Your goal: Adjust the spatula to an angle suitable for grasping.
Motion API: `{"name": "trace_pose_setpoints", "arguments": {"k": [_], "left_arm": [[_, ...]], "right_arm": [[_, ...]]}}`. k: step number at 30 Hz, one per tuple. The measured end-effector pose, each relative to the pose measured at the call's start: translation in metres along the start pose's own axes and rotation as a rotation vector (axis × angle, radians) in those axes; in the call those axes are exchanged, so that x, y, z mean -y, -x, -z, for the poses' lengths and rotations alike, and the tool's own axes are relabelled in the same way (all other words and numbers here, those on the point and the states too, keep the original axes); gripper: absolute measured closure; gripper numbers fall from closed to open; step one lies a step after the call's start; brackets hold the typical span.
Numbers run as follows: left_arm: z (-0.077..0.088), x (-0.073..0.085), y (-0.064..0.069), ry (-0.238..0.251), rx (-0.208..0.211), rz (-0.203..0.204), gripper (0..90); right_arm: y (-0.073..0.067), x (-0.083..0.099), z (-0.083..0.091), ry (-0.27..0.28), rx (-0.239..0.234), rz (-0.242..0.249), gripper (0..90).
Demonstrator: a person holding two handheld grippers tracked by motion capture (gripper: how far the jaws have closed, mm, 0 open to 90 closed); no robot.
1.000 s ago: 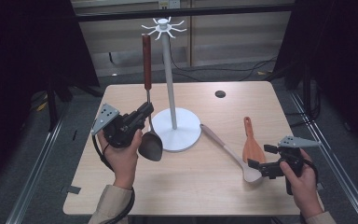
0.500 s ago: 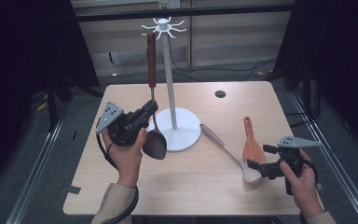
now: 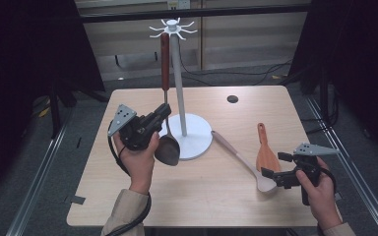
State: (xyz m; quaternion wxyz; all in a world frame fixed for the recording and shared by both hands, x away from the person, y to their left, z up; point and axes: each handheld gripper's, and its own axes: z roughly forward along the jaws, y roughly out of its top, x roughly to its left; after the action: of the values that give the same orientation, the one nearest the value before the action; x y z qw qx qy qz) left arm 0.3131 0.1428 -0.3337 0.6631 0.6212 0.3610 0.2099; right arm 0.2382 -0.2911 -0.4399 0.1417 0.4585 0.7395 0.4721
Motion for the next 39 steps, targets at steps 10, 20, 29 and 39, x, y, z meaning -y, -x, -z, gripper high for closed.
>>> {"name": "trace_pose_setpoints", "arguments": {"k": [10,20,29,39], "left_arm": [[-0.009,0.001,-0.002,0.007,-0.012,0.027,84.7],[-0.018,0.003,-0.005,-0.001,-0.008,0.042,84.7],[-0.023,0.009,-0.006,0.012,-0.004,0.036,84.1],[-0.028,0.011,-0.012,0.012,-0.006,0.030,82.2]], "right_arm": [[0.001,0.000,0.001,0.006,0.001,-0.003,3.5],[0.003,0.001,0.002,0.000,0.010,-0.008,3.5],[0.004,0.000,0.004,0.007,0.010,-0.011,3.5],[0.004,0.000,0.003,0.003,0.009,-0.003,3.5]]}}
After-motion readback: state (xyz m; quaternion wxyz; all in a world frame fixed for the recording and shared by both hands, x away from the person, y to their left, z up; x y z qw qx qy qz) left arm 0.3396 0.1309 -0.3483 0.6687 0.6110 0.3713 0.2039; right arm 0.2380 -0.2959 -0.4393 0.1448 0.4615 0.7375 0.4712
